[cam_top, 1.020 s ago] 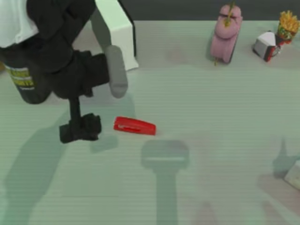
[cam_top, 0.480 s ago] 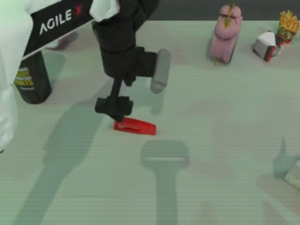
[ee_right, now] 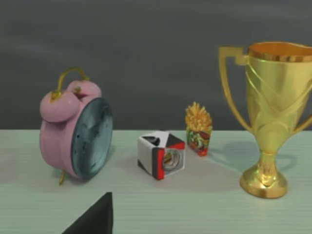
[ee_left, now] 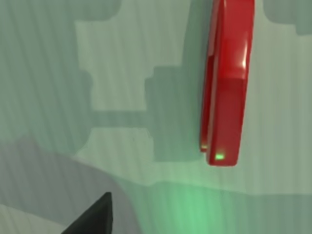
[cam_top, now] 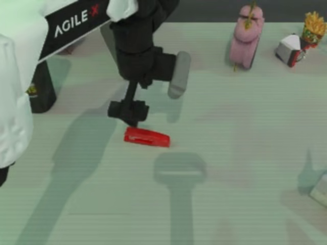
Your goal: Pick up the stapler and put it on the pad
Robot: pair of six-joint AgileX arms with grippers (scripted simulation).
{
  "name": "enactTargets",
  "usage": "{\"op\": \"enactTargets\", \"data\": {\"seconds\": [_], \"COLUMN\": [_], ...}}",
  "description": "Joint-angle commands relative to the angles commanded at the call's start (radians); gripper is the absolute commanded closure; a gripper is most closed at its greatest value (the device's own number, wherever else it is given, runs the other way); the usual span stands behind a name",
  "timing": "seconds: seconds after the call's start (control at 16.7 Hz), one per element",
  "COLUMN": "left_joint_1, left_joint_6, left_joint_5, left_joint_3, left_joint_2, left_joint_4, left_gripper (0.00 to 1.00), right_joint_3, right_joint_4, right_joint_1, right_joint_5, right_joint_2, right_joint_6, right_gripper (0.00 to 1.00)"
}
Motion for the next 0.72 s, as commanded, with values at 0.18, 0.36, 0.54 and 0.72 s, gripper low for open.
{"op": "enactTargets", "data": {"seconds": [0.18, 0.36, 0.54, 0.72], "left_joint_1": [0.004, 0.002, 0.003, 0.002], "left_joint_6": [0.001, 0.002, 0.002, 0.003], "left_joint_5": [0.001, 0.000, 0.001, 0.001], "left_joint_3": [-0.019, -0.099, -0.203, -0.268], "left_joint_2": [0.000, 0.021, 0.052, 0.074], "left_joint_4": [0.017, 0.118, 0.267, 0.344], "left_gripper": [0.00, 0.00, 0.00, 0.00], "right_joint_3": [0.000, 0.000, 0.000, 0.000], "right_joint_4": [0.000, 0.000, 0.000, 0.000], "right_joint_1": [0.000, 0.000, 0.000, 0.000], "right_joint_5": [0.000, 0.000, 0.000, 0.000], "right_joint_2": [0.000, 0.000, 0.000, 0.000], "right_joint_6": [0.000, 0.000, 0.000, 0.000], "right_gripper": [0.00, 0.00, 0.00, 0.00]}}
